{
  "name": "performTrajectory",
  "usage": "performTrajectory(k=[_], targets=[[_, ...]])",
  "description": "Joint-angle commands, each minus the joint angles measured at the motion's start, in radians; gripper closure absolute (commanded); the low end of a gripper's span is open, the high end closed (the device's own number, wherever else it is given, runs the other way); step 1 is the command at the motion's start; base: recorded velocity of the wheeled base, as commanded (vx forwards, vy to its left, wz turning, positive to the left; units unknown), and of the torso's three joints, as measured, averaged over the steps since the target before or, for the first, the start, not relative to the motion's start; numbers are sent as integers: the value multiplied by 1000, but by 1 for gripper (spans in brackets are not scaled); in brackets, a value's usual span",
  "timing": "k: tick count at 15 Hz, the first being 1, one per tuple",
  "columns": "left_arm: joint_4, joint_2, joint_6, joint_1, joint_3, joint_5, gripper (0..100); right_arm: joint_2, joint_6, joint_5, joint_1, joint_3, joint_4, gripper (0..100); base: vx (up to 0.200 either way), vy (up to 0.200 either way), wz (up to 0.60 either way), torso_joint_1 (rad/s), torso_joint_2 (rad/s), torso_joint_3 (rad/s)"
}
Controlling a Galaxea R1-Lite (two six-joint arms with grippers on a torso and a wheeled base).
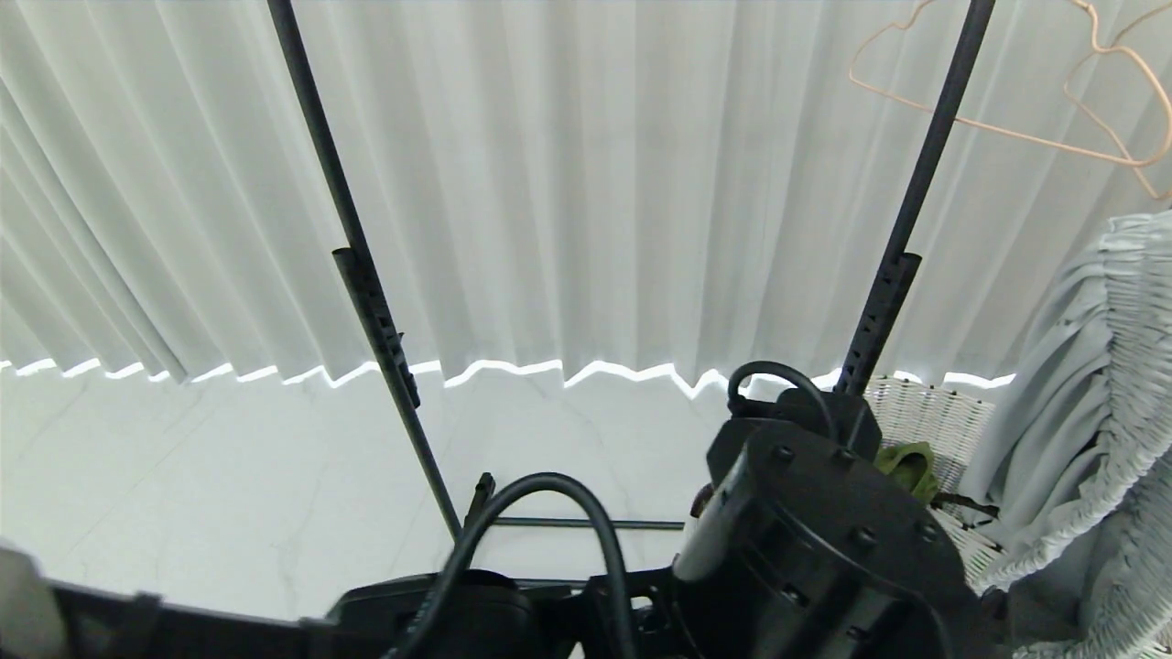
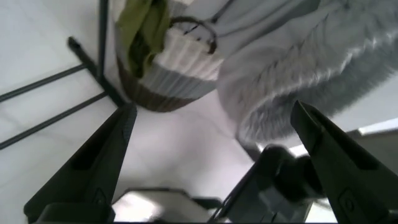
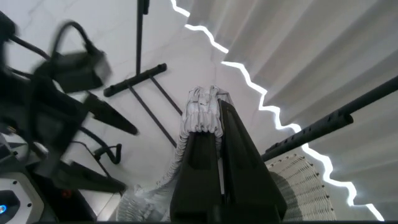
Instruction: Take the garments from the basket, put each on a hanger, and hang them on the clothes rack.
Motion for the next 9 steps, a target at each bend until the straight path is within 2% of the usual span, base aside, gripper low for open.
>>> performTrajectory(k=[1,3,5,8,9], targets=[[-33,119,-4,-9,-81,3,0,4,0,1,20,0,-1,100,0,0,0,0,0,0],[-33,186,-10,-7,-161,6,0,7,0,1,23,0,-1,100,0,0,0,0,0,0],[-34,237,-10,0,-188,12,0,3,1,-1,23,0,-1,100,0,0,0,0,0,0],[-34,247,-28,2,-156,35,0,-13,24,-2,22,1,2,100,0,0,0,0,0,0],[-34,243,-36,2,-142,36,100,-14,26,-2,19,1,4,100,0,0,0,0,0,0]])
